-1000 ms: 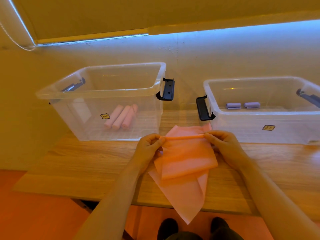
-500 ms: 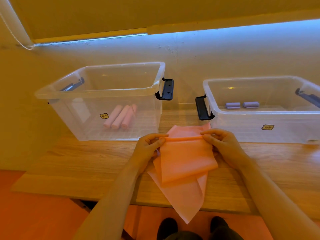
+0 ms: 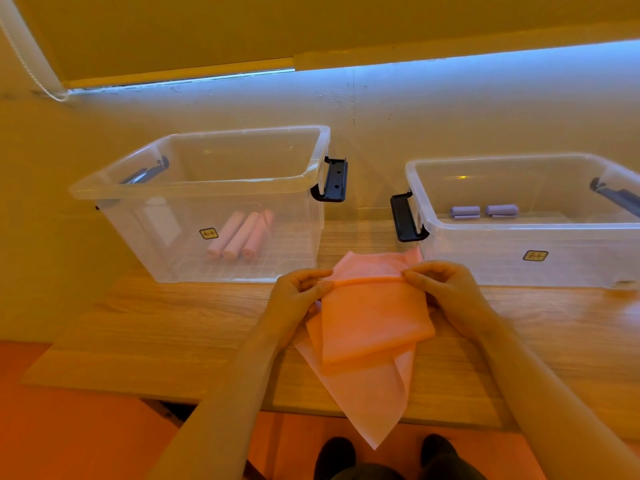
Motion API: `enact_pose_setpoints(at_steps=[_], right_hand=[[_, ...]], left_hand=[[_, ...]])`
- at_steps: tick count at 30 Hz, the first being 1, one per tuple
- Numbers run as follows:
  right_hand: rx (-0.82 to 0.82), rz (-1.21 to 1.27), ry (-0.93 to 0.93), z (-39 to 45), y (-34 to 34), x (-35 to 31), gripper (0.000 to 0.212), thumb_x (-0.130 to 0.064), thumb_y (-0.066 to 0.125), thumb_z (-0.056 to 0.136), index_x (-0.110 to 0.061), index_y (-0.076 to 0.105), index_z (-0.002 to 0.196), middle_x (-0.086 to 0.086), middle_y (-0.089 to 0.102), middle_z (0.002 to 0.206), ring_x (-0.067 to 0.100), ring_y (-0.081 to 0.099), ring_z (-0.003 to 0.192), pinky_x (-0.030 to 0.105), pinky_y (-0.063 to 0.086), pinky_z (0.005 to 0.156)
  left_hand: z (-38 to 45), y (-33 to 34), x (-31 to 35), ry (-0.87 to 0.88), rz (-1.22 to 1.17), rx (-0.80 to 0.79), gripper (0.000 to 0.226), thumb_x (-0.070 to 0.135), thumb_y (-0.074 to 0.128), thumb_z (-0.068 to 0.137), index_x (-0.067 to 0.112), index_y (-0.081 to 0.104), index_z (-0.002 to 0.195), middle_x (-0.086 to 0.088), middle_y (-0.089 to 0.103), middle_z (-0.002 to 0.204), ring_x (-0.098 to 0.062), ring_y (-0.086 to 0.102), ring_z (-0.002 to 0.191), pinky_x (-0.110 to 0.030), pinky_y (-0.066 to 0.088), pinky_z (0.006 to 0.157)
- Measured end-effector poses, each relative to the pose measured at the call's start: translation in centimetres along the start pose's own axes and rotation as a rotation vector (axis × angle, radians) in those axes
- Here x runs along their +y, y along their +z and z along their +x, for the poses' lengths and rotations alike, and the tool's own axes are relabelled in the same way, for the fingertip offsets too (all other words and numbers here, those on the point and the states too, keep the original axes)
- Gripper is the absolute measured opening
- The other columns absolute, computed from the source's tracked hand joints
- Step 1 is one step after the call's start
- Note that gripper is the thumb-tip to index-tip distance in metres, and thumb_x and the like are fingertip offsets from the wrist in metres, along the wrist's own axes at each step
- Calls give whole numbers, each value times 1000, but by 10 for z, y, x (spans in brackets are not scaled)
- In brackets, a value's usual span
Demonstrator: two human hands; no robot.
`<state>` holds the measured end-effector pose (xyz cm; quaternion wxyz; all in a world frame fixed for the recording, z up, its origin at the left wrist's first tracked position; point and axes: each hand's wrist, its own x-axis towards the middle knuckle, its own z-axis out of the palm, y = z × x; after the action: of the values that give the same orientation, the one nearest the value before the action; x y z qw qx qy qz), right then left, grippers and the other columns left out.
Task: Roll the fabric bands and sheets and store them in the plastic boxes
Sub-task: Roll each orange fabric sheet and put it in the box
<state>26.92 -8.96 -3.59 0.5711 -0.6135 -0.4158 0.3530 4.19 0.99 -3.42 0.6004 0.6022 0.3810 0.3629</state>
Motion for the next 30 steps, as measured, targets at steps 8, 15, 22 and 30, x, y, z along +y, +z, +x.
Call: enact_pose_setpoints(at_steps=[8,15,22,30], right_hand=[[-33,-31,-12,-2,1,-2,13,-19,66,86,-18,72,97,2,71,74,15,66,57,26,54,48],[-25,-16,0,0,1,-1,11,-20,64,88,-19,71,96,9,69,79,21,66,66,34,56,55],[-7,3,14,1,0,1,13,-25,68,84,-16,73,92,3,70,75,19,67,66,31,54,53],[-24,-33,10,1,-1,3,18,-21,67,86,-19,71,103,5,73,82,20,70,68,35,58,57]], left_hand=[[1,-1,0,33,133,-17,14,24,59,93,11,63,95,1,55,55,-10,48,47,-21,40,44],[1,0,-1,-10,-21,-14,14,8,62,89,14,73,97,2,54,55,-9,46,48,-20,39,46],[3,-2,-3,-9,40,-19,14,17,64,89,14,74,99,4,61,61,-8,49,52,-20,42,51],[3,-1,0,5,128,-11,15,22,63,91,8,65,96,-1,62,62,-9,54,50,-19,44,47]])
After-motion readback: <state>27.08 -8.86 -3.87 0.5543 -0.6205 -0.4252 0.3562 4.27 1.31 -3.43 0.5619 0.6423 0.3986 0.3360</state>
